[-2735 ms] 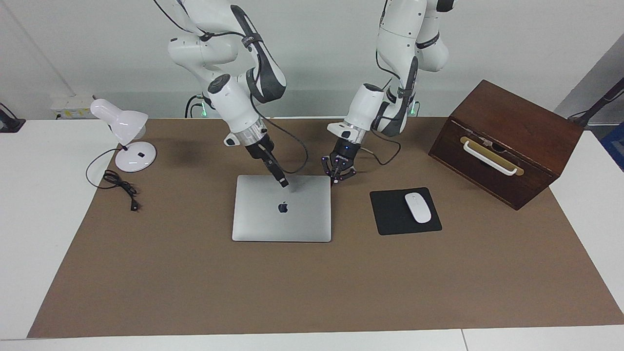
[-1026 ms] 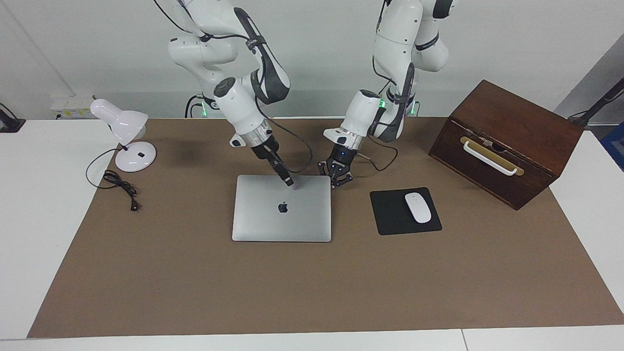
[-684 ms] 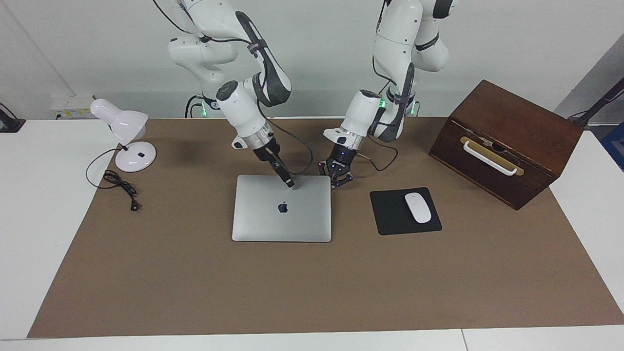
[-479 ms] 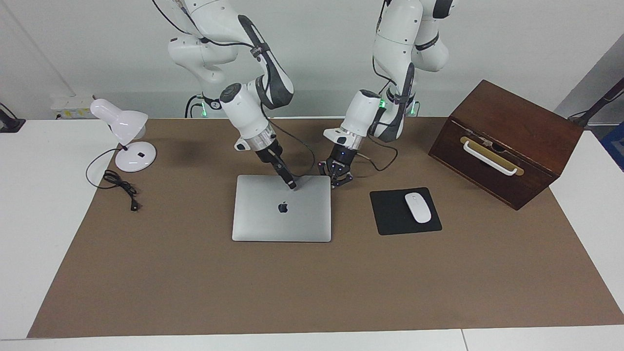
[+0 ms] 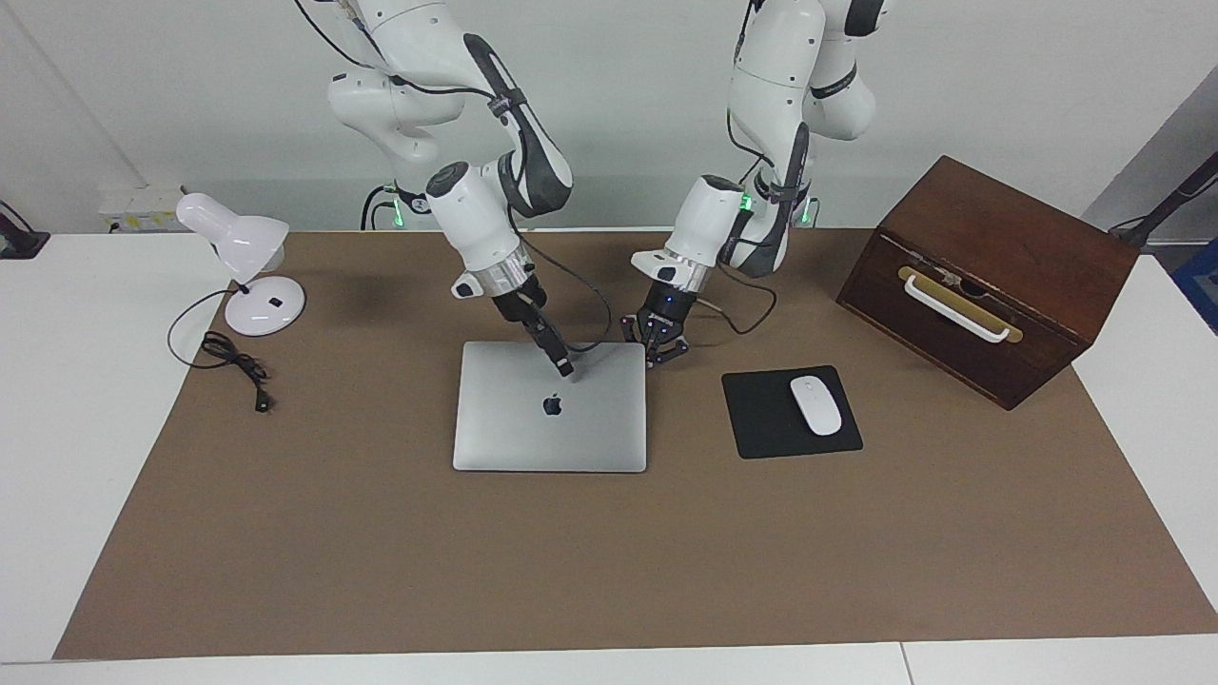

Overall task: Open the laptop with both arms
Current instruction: 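Lift the laptop lid upward with the right gripper while the left holds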

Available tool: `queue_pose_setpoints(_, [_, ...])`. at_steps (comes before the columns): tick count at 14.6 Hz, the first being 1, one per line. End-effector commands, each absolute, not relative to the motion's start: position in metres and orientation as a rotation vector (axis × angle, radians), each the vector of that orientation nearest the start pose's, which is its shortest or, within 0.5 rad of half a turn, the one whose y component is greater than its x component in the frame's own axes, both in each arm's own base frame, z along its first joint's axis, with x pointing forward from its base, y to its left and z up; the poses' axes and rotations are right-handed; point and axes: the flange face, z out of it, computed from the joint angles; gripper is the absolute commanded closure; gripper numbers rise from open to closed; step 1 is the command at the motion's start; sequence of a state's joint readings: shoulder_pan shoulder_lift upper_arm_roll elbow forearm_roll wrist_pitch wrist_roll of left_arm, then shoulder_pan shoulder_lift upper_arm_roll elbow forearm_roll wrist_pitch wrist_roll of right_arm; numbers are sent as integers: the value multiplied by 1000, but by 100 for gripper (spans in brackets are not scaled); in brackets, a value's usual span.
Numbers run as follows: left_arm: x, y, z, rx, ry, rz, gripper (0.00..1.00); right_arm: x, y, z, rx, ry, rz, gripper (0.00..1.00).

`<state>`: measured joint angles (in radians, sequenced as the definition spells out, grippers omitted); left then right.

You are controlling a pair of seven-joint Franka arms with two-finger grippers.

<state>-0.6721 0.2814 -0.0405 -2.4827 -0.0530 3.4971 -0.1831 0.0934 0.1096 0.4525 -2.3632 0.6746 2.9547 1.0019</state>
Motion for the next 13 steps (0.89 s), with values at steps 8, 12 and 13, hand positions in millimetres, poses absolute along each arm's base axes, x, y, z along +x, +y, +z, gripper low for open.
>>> queue_pose_setpoints(8, [402,-338,253,-3172,782,-1103,100,538,242,369,-2110,1268,-233,0])
queue_pose_setpoints(12, [402,-338,253,-3172,782,-1103,100,561,236,390,-2088,1216,-289,0])
queue_pose_setpoints(13, [402,-338,253,-3172,782,-1103,100,565,234,393,-2086,1204,-301,0])
